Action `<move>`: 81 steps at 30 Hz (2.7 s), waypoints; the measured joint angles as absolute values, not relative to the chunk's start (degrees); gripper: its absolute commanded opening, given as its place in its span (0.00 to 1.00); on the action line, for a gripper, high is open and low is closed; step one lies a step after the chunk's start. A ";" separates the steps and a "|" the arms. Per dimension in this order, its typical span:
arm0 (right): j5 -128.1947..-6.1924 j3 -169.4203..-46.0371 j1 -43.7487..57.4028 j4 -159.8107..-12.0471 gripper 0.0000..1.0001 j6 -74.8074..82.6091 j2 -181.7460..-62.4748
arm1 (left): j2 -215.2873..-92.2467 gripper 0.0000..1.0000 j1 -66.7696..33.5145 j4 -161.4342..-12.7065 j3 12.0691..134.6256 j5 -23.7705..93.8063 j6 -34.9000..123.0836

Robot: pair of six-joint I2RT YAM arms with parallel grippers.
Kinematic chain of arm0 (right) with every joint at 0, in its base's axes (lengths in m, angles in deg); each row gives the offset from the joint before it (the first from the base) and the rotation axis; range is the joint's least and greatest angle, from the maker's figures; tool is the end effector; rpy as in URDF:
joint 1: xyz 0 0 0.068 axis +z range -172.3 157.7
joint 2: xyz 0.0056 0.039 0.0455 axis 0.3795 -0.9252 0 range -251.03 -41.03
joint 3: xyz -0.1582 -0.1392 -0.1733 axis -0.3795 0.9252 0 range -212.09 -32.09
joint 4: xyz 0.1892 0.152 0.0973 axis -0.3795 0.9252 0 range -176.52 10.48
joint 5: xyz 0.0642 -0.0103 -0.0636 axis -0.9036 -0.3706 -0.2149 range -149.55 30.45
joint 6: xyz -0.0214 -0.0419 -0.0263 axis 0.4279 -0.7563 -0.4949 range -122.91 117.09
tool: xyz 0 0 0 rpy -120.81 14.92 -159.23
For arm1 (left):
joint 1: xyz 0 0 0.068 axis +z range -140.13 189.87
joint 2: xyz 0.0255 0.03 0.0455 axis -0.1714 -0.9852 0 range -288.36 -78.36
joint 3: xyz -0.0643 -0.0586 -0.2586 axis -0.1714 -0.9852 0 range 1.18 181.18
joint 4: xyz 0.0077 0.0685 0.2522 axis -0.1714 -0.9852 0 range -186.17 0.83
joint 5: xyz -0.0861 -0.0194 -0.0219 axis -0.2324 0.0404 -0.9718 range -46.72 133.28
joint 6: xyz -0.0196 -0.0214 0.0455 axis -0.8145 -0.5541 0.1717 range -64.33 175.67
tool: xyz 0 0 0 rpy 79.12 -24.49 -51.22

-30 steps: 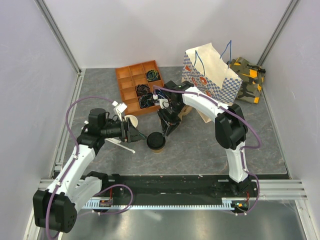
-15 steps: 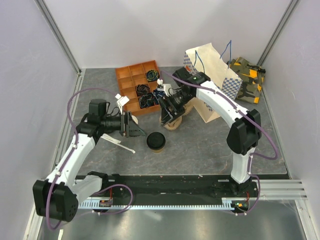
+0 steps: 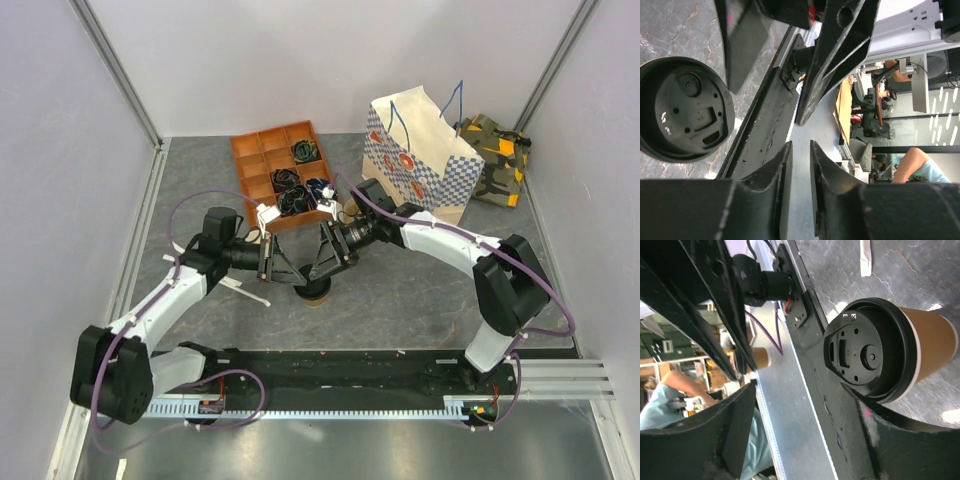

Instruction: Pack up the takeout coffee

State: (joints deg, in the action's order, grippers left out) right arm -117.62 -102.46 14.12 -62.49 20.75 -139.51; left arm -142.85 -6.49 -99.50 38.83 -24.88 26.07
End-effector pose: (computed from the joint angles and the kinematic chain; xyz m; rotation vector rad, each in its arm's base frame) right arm 0.2719 0.2383 0.2388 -0.7724 2.5025 1.6779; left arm 0.2033 -0.0940 0.2420 0.4675 2.2077 -1.7470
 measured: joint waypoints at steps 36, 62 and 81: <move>-123.82 -92.54 12.77 -80.28 0.51 32.90 -143.13 | -158.94 0.17 -8.91 -92.51 38.37 -16.73 22.20; -126.21 -96.04 12.40 -74.65 0.52 30.32 -146.19 | -168.33 0.02 -7.76 -91.55 40.44 -24.20 21.72; -130.12 -97.74 12.07 -72.00 0.51 26.80 -148.84 | -168.14 0.02 -7.56 -92.40 40.82 -24.16 21.45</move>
State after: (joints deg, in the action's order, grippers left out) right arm -130.12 -97.74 12.07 -72.00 26.80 -148.84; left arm -168.14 -7.56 -92.40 40.82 -24.16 21.45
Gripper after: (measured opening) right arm 0.507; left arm 0.026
